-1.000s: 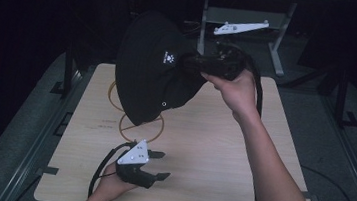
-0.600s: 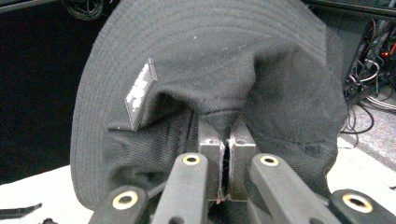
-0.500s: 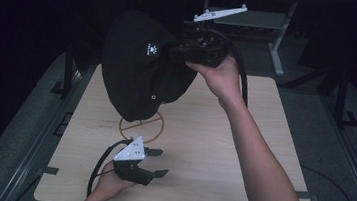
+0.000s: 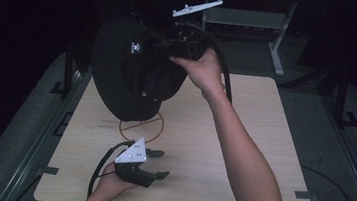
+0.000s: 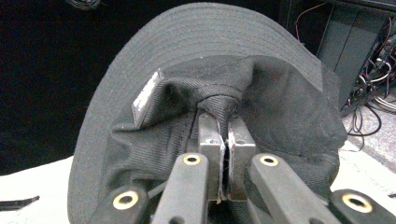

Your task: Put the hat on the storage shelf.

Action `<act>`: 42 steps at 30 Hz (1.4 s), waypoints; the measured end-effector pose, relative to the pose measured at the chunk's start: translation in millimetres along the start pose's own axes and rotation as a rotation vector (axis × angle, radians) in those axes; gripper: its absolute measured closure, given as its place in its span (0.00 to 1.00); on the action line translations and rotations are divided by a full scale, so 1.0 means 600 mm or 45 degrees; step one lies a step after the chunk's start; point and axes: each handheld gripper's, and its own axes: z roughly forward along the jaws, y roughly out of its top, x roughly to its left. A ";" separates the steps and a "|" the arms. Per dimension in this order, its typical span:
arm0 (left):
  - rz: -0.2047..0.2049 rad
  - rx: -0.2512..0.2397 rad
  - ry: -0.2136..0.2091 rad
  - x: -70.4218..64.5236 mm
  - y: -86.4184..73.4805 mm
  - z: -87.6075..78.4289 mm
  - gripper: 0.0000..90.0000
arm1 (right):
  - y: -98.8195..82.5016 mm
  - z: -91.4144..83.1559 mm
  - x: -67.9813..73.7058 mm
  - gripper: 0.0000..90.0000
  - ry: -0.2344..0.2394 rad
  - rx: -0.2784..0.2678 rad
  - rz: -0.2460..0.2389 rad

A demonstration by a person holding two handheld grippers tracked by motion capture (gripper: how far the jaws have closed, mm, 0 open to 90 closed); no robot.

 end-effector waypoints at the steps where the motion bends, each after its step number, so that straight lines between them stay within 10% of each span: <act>1: 0.002 -0.001 -0.001 0.000 0.000 0.000 0.39 | 0.001 0.002 0.001 0.97 0.002 0.003 0.004; 42: 0.046 0.004 -0.043 -0.013 0.008 0.009 0.39 | 0.018 0.135 0.012 0.95 -0.002 0.061 0.001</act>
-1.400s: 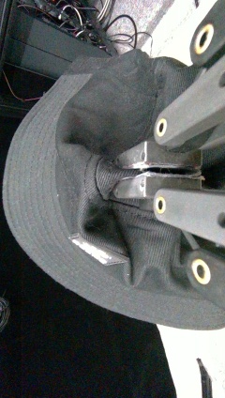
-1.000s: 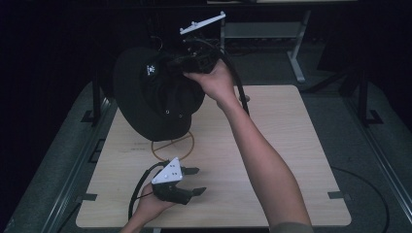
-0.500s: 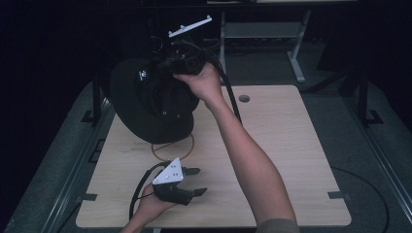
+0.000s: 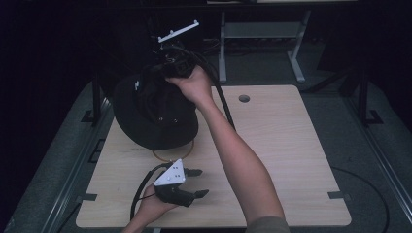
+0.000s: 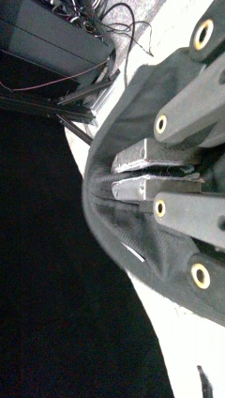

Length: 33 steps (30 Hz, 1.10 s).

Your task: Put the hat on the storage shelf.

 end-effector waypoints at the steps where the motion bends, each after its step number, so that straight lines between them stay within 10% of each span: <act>1: 0.000 -0.001 0.001 0.000 0.000 0.000 0.39 | -0.001 0.004 0.001 0.95 0.006 0.009 -0.002; 11: -0.014 -0.016 -0.012 -0.005 0.000 0.002 0.39 | -0.011 0.034 0.009 0.72 0.042 0.036 0.000; 33: -0.018 -0.009 -0.008 -0.004 0.000 0.002 0.38 | -0.055 -0.062 -0.020 0.50 0.037 -0.077 0.035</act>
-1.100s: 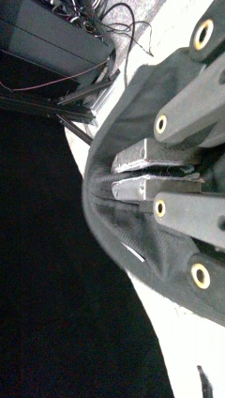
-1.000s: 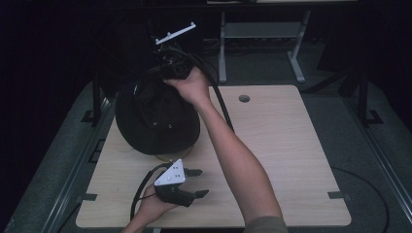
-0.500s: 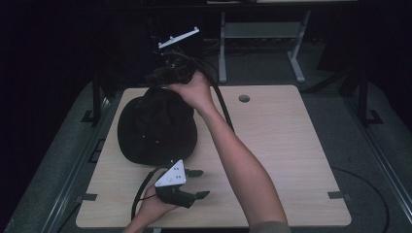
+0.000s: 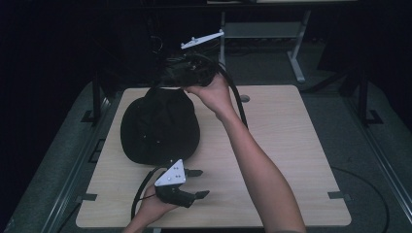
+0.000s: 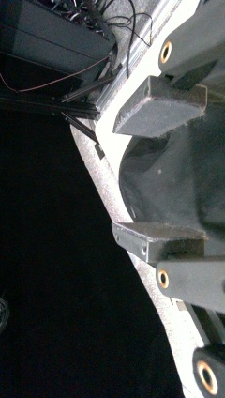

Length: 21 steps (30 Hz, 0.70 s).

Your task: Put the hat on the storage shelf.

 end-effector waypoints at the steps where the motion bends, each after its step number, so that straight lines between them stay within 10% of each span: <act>1: -0.001 0.000 -0.003 0.000 0.000 0.000 0.38 | -0.003 -0.007 -0.001 0.49 -0.001 -0.006 0.006; 21: -0.049 0.007 0.005 0.000 -0.001 0.005 0.32 | -0.048 -0.103 -0.027 0.36 -0.067 -0.042 0.043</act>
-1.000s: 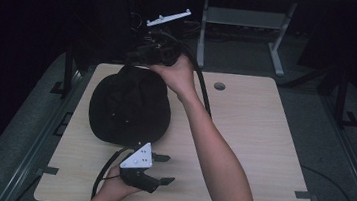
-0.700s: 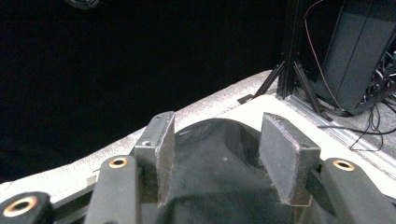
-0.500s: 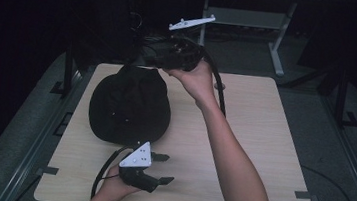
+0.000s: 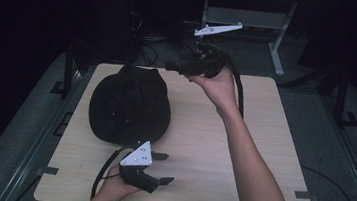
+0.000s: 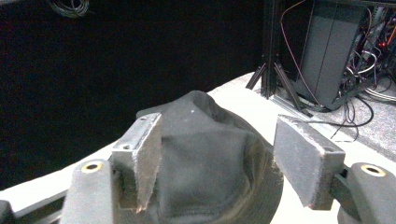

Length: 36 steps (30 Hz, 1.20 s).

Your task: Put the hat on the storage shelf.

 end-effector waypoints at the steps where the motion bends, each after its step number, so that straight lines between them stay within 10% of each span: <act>1: -0.001 0.000 -0.001 0.000 0.000 0.000 0.31 | -0.003 -0.004 -0.001 0.35 -0.002 -0.005 0.007; 36: -0.003 0.024 -0.010 0.000 0.002 0.003 0.29 | -0.104 -0.106 -0.045 0.25 -0.090 -0.002 0.120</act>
